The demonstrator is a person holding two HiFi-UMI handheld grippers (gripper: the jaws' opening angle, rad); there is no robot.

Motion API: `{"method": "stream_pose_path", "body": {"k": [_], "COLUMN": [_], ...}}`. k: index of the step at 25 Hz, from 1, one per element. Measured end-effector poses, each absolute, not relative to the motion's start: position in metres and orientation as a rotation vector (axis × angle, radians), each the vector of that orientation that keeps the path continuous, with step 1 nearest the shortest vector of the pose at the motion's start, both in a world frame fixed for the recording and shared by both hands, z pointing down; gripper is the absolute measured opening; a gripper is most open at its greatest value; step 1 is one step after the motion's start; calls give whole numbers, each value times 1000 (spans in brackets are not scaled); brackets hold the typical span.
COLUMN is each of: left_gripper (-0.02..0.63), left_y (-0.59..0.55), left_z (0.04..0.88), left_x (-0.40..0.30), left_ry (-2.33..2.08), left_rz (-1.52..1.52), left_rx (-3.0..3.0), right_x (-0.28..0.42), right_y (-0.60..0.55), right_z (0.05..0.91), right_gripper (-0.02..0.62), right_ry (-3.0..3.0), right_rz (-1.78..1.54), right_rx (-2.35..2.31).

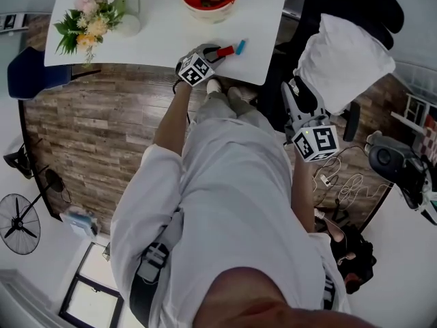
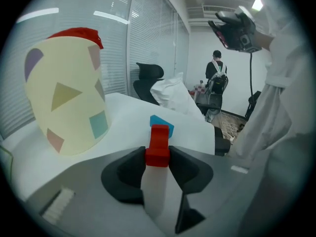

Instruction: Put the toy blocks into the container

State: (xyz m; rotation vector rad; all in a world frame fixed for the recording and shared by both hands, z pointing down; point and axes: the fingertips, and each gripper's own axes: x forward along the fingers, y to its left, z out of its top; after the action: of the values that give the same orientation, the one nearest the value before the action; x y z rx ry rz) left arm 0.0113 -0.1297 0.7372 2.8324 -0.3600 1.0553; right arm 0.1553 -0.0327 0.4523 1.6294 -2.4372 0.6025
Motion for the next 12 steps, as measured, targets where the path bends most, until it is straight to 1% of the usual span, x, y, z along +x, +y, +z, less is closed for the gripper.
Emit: {"method": "stream_pose_path", "body": {"k": [4,12], "left_gripper": [143,143], "left_y": [-137,-167], "left_z": [684,534], "left_x": [3,-26], "left_ry": [-514,-854], "left_rz": [816,417], "left_rx": [2864,2979], "right_x": [155,143], "right_y": [-36,-55], "right_z": [454,453], "right_gripper": [141,138], "right_ry": [-2455,-2531], "right_rz": [608,601], "right_rx": [1619,1546]}}
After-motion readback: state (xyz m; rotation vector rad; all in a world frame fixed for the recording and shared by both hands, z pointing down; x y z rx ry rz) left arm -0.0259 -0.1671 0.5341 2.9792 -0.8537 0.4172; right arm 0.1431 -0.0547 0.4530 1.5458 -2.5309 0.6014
